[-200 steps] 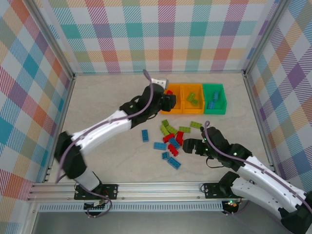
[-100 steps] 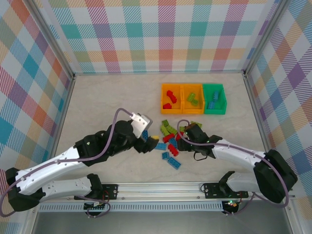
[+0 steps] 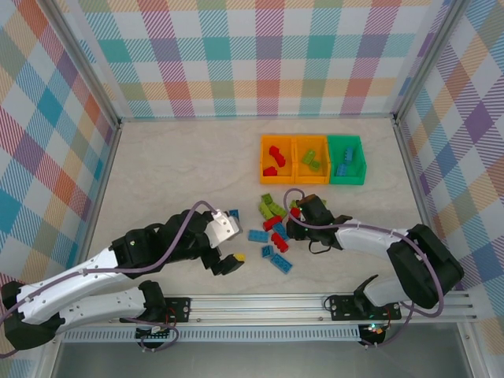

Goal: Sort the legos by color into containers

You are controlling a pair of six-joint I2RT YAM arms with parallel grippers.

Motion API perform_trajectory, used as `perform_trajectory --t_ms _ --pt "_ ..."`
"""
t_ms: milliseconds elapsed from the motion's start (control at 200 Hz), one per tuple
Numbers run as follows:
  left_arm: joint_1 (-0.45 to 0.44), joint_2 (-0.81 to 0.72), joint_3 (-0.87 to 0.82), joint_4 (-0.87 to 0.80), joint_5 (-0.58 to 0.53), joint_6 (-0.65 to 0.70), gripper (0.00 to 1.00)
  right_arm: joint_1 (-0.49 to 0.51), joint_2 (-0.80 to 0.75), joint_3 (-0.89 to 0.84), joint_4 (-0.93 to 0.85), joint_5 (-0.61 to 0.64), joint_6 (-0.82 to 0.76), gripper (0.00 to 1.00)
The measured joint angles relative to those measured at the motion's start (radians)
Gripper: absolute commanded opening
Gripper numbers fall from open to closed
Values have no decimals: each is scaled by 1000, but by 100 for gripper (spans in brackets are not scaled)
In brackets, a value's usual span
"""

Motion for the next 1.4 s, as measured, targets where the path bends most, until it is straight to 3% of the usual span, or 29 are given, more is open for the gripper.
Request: perform_trajectory --t_ms 255,435,510,615,720,920,985,1165,1400 --pt "0 -76 -52 -1 48 52 100 -5 -26 -8 -9 -9 8 14" --pt "0 -79 -64 -1 68 81 100 -5 -180 -9 -86 -15 24 6" --pt "0 -82 -75 6 66 89 100 -5 -245 26 -127 -14 20 0" --pt "5 -106 -103 21 34 97 100 -6 -255 136 -154 14 -10 0" --pt "16 -116 -122 44 -29 82 100 -29 -142 310 -153 31 -66 0" --pt "35 -50 -122 66 -155 29 100 -141 212 616 -114 19 -131 0" --pt "36 -24 -122 66 -179 18 100 -167 331 708 -115 14 -143 6" --pt "37 -27 -122 66 -221 -3 100 -199 540 879 -156 5 -163 44" --pt "43 -35 -122 68 -275 -36 100 -199 498 887 -196 -14 -175 56"
